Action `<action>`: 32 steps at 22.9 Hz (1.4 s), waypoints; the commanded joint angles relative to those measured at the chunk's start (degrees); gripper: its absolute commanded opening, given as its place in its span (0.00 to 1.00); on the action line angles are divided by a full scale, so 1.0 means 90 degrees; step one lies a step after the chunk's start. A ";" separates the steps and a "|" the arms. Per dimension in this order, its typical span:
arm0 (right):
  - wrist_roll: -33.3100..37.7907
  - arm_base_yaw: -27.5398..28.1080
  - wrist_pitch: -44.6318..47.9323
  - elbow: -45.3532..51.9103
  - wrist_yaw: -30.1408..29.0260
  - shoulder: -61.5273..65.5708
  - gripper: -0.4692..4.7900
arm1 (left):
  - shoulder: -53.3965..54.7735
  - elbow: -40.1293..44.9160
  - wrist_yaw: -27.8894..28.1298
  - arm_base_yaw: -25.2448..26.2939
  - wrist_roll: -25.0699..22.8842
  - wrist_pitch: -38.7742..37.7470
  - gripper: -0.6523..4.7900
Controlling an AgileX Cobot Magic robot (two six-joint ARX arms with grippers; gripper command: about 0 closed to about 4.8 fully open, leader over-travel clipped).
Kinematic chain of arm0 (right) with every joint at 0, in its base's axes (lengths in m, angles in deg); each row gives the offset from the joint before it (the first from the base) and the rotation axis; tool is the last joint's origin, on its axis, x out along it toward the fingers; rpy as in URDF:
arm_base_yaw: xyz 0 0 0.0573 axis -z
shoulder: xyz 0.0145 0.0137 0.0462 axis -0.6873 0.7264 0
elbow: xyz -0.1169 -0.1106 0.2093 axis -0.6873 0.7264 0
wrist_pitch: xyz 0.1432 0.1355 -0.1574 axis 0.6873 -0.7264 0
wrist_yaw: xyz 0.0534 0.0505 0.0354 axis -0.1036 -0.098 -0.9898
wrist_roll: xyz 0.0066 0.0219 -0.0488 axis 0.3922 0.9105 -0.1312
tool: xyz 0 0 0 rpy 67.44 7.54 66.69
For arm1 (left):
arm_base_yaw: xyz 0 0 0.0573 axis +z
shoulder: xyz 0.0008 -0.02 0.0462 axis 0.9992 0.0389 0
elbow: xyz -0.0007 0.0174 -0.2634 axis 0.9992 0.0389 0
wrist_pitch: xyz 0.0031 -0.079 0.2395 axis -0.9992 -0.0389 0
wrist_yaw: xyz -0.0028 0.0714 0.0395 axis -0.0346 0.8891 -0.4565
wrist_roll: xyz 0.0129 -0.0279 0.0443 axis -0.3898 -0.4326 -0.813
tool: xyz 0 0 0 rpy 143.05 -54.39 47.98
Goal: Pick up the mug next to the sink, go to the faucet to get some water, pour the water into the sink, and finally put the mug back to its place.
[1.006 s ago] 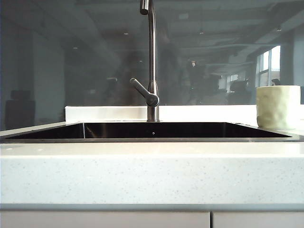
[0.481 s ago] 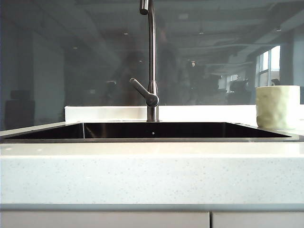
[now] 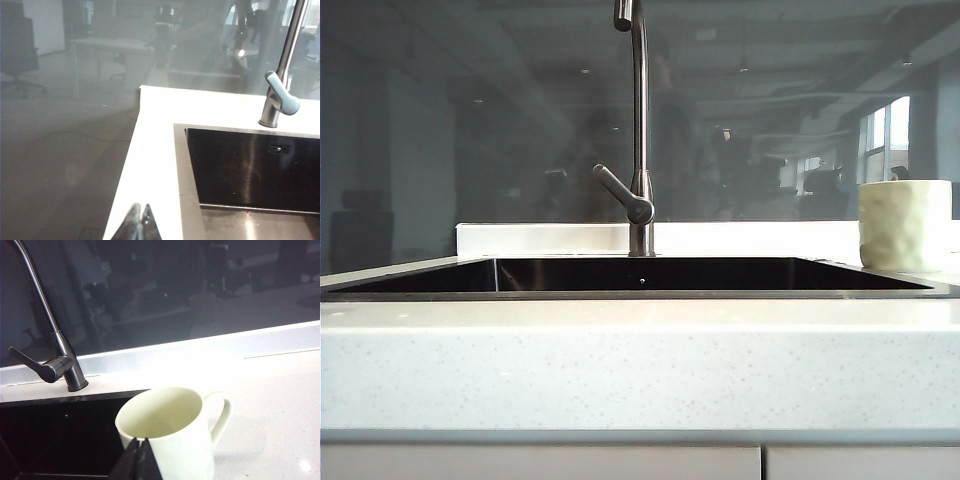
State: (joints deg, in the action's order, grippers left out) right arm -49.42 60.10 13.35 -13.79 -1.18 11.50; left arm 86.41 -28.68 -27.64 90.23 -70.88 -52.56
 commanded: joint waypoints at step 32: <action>-0.0702 -0.0012 -0.3551 0.0024 0.0709 -0.3062 0.08 | 0.0002 -0.0017 -0.0022 -0.0046 -0.0155 0.0078 0.11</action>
State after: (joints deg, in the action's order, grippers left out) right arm -53.13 60.12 -11.39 -13.77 4.83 -13.02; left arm 86.41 -28.68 -27.66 89.73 -72.06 -52.56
